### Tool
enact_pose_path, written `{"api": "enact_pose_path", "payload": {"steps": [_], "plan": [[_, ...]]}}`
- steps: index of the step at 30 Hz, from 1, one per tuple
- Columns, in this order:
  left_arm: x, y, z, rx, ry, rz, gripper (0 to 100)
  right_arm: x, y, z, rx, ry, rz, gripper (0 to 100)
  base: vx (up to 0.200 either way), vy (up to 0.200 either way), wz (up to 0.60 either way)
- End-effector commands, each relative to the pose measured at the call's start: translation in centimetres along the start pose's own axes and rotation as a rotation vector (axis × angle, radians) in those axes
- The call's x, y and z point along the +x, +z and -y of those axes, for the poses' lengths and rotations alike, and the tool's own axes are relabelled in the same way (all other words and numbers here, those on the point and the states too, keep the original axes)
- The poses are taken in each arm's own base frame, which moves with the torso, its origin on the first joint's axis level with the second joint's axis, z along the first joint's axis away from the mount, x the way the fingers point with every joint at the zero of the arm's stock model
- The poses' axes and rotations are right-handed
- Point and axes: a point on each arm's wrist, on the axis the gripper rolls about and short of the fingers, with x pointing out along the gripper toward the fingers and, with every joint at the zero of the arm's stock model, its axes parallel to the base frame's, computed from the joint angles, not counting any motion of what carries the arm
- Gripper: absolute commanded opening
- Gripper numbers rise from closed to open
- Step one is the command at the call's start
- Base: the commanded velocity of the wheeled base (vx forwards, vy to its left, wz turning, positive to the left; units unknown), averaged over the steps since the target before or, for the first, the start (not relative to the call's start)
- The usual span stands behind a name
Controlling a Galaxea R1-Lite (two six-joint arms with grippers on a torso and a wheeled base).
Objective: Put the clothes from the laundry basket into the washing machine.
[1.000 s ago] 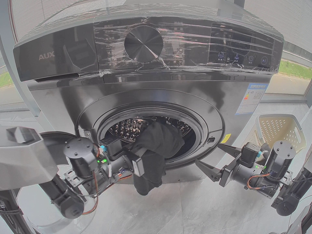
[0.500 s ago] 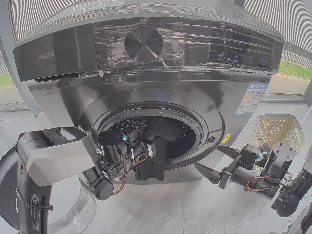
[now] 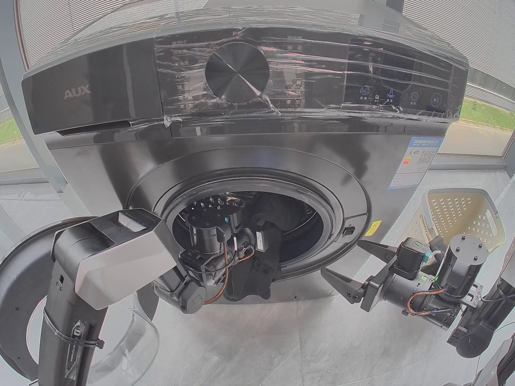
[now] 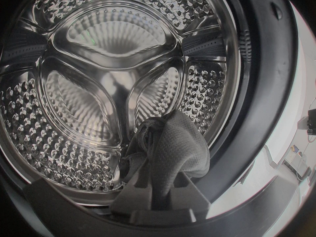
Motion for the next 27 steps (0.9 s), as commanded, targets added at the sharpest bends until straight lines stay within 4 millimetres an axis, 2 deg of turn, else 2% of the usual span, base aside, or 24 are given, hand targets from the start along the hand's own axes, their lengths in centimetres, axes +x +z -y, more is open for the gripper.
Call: {"api": "enact_pose_path", "payload": {"steps": [1,4,7,15,16,22,27], "plan": [[2.2,-0.7,-0.3,-0.001,0.023,0.012,0,0.0,-0.1,0.0,0.0,0.001,-0.002,100,0.0,0.0,0.0],[4.2,-0.2,-1.7,-0.003,0.102,0.058,0,0.0,-0.1,0.0,0.0,0.003,-0.004,100,0.0,0.0,0.0],[5.2,0.2,-2.4,-0.005,0.142,0.079,0,0.1,-0.1,0.1,0.002,0.001,-0.002,100,0.0,0.0,0.0],[5.8,0.0,-2.9,-0.005,0.161,0.074,0,0.1,-0.1,0.1,0.002,0.012,-0.005,100,0.0,0.0,0.0],[5.8,0.0,-2.9,-0.005,0.161,0.075,100,0.1,-0.1,0.2,0.002,0.009,-0.004,100,0.0,0.0,0.0],[5.4,0.2,-2.5,-0.007,0.157,0.064,100,0.1,-0.1,0.1,0.004,0.012,-0.003,100,0.0,0.0,0.0],[2.8,0.9,-1.5,0.001,0.135,-0.087,100,0.1,-0.1,0.1,0.004,0.012,-0.006,100,0.0,0.0,0.0]]}}
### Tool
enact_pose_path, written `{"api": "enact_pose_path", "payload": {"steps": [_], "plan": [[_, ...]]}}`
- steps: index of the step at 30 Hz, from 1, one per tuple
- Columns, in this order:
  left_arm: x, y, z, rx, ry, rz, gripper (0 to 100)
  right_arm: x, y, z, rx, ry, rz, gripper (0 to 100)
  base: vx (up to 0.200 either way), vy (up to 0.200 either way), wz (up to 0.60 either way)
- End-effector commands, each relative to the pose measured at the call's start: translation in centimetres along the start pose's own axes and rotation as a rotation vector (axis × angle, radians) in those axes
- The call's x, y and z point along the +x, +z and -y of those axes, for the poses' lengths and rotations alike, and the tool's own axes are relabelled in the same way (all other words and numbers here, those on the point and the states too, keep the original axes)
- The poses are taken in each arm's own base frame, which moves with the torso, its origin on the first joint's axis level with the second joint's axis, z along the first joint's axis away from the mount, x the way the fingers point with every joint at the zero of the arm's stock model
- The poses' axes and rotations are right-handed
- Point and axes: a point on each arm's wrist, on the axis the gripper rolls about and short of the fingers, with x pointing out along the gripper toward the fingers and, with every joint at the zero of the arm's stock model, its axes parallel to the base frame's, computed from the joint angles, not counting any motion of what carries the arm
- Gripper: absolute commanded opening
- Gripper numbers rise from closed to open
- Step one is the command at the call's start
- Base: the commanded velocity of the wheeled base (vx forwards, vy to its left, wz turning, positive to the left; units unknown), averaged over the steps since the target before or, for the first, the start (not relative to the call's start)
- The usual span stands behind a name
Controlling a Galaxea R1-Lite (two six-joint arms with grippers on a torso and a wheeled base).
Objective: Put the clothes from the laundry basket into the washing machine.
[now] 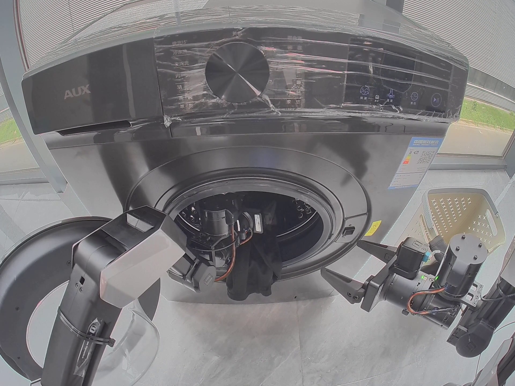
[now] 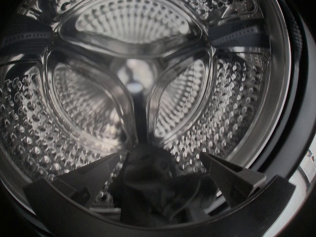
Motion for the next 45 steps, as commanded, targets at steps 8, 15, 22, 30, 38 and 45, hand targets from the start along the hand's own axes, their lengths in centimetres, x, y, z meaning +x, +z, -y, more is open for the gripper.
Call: {"api": "enact_pose_path", "payload": {"steps": [8,15,22,30,38,45], "plan": [[-5.1,0.5,1.4,0.031,-0.107,-0.259,100,0.0,-0.1,-0.1,0.0,0.006,-0.005,100,0.0,0.0,0.0],[-5.5,-1.0,1.4,0.053,-0.124,-0.316,100,0.0,-0.1,-0.1,0.0,0.008,-0.005,100,0.0,0.0,0.0],[-5.4,-3.3,1.2,0.085,-0.123,-0.36,100,0.0,-0.1,-0.1,0.0,0.009,-0.003,100,0.0,0.0,0.0],[-5.0,-4.4,1.1,0.09,-0.122,-0.367,100,0.0,-0.1,-0.2,-0.001,0.011,-0.005,100,0.0,0.0,0.0],[-3.4,-3.2,0.9,0.077,-0.105,-0.27,0,0.0,-0.1,-0.1,0.0,0.006,-0.003,100,0.0,0.0,0.0],[-0.2,0.9,0.5,0.003,0.009,-0.045,0,0.0,0.0,-0.2,-0.001,0.011,-0.002,100,0.0,0.0,0.0]]}}
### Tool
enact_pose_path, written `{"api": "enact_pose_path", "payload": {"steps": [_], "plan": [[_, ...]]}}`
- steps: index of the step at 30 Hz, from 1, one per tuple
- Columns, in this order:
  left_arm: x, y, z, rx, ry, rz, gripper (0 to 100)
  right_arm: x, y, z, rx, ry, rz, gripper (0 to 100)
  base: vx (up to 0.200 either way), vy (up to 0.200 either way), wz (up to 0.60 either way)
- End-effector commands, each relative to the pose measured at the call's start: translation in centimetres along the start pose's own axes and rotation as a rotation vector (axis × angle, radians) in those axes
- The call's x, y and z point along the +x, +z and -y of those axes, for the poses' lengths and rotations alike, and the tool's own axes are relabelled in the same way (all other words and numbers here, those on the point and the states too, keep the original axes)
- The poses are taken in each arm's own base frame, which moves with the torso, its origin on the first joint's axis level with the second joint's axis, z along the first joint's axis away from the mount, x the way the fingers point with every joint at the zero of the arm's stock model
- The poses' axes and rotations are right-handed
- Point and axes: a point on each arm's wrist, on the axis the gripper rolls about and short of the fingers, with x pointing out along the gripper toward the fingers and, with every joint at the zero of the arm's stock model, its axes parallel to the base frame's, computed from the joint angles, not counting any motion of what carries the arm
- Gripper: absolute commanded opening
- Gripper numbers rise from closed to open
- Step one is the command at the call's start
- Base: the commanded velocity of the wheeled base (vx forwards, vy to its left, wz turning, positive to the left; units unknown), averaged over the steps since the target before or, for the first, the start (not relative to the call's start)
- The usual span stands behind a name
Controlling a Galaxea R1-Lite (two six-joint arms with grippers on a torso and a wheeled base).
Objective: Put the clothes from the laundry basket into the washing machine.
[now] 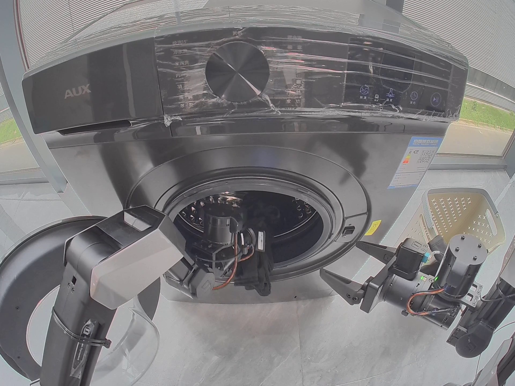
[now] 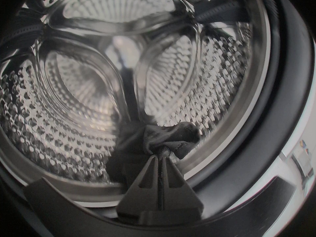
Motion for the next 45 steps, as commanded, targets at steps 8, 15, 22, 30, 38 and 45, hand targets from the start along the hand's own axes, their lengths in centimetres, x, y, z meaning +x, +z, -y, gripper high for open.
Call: {"api": "enact_pose_path", "payload": {"steps": [8,15,22,30,38,45], "plan": [[1.9,2.8,-2.0,-0.056,0.098,0.155,0,0.0,0.0,0.0,0.0,-0.001,-0.001,100,0.0,0.0,0.0],[1.4,2.4,-1.7,-0.054,0.093,0.131,100,0.1,-0.3,0.1,0.001,-0.004,-0.012,100,0.0,0.0,0.0],[0.5,1.4,-1.5,-0.044,0.093,0.08,100,0.2,-0.3,0.2,0.001,-0.008,-0.011,100,0.0,0.0,0.0],[-0.9,-0.5,-0.2,-0.023,0.053,-0.008,100,0.2,-0.4,0.2,0.002,-0.013,-0.017,100,0.0,0.0,0.0],[-2.5,-2.7,0.1,0.064,0.014,-0.124,100,0.2,-0.4,0.2,0.002,-0.015,-0.018,100,0.0,0.0,0.0],[-2.3,-4.5,-0.1,0.086,-0.004,-0.185,100,0.2,-0.6,0.2,0.004,-0.013,-0.023,100,0.0,0.0,0.0]]}}
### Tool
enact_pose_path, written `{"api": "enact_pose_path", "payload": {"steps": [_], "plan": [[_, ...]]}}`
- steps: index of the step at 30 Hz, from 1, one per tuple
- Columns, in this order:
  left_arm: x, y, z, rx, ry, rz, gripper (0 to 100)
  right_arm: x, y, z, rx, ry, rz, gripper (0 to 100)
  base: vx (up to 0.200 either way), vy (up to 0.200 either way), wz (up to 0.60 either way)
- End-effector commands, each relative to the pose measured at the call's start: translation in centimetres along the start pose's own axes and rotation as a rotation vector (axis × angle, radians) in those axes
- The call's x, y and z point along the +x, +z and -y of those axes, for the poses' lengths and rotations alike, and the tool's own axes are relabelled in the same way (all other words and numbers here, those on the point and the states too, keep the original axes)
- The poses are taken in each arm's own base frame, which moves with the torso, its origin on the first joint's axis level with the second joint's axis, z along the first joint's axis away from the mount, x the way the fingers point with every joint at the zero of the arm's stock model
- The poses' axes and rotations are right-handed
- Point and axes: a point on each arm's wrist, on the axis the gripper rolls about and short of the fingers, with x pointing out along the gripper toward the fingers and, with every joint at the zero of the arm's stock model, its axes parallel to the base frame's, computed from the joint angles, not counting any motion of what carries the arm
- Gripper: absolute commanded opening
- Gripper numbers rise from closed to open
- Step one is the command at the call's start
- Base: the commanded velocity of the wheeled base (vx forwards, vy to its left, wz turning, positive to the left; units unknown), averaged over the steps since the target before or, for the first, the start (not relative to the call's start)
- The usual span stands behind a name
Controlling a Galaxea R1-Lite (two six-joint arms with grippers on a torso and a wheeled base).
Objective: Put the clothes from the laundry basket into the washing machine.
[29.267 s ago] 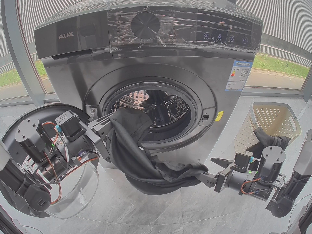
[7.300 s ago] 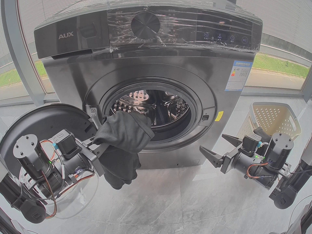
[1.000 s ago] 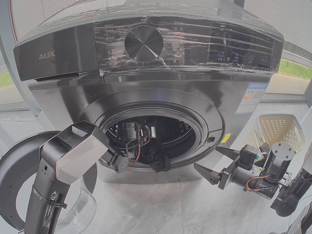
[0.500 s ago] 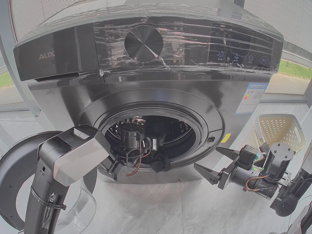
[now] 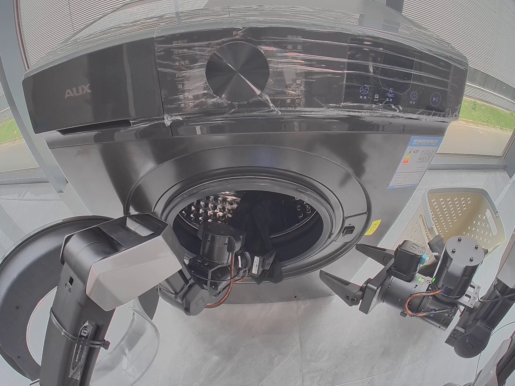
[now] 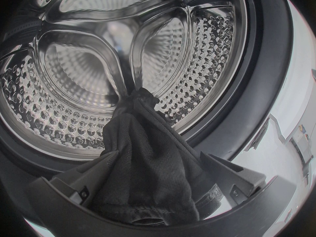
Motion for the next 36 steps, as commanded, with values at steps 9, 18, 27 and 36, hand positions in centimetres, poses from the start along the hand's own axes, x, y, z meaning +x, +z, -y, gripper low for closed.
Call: {"api": "enact_pose_path", "payload": {"steps": [9,18,27,36], "plan": [[1.5,0.6,-0.1,-0.023,0.013,0.052,0,0.2,-0.2,0.0,0.001,0.001,-0.006,100,0.0,0.0,0.0],[4.5,4.8,-1.2,-0.121,0.115,0.321,0,0.1,-0.2,0.0,0.001,0.004,-0.006,100,0.0,0.0,0.0],[5.2,5.4,-2.0,-0.132,0.142,0.372,0,0.2,-0.3,0.0,0.002,0.005,-0.013,100,0.0,0.0,0.0],[5.2,5.5,-2.1,-0.137,0.142,0.392,100,0.1,-0.5,0.0,0.002,0.006,-0.02,100,0.0,0.0,0.0]]}}
